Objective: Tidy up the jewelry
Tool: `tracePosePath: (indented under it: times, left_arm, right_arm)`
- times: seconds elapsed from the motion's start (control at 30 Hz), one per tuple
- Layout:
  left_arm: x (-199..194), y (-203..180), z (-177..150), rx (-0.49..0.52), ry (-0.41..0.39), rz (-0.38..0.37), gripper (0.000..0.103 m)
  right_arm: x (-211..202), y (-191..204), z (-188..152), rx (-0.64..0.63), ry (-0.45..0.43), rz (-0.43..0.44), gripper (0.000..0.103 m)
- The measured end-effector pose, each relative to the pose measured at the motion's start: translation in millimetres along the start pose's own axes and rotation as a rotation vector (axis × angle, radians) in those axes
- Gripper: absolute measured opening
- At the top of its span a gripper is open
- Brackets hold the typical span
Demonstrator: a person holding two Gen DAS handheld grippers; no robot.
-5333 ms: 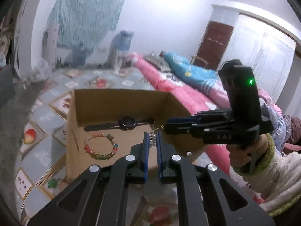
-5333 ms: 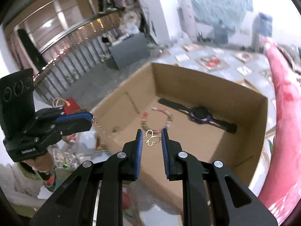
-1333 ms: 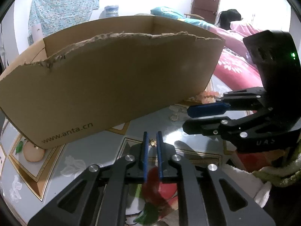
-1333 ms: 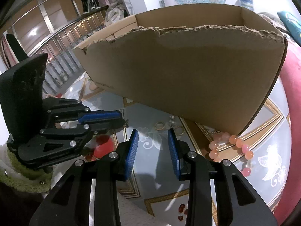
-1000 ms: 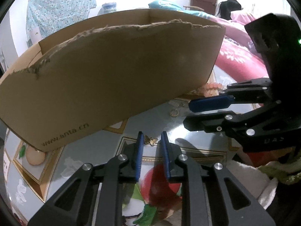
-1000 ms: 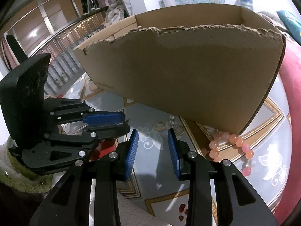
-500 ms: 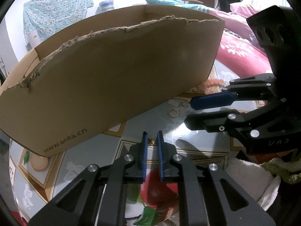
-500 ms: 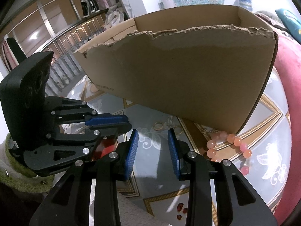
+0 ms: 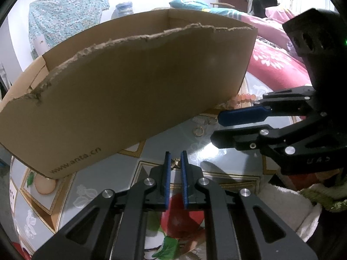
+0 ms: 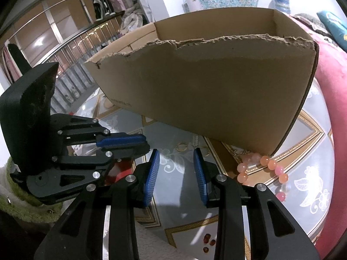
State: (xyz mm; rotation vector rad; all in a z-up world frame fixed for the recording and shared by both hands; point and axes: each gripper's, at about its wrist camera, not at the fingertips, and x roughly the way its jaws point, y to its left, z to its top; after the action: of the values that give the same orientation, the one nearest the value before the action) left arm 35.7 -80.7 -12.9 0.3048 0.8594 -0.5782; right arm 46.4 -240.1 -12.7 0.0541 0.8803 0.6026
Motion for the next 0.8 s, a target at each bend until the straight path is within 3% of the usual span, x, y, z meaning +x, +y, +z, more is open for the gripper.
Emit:
tracePosePath:
  times: [0.33, 0.8]
  left_arm:
    - [-7.6, 8.7, 3.1, -0.021, -0.024, 0.007, 0.008]
    - [-7.0, 9.1, 2.6, -0.021, -0.021, 0.007, 0.008]
  right_arm:
    - [8.2, 5.5, 3.7, -0.052, -0.006, -0.049, 0.031]
    - [22.9, 15.2, 9.5, -0.173, -0.014, -0.13, 0.017]
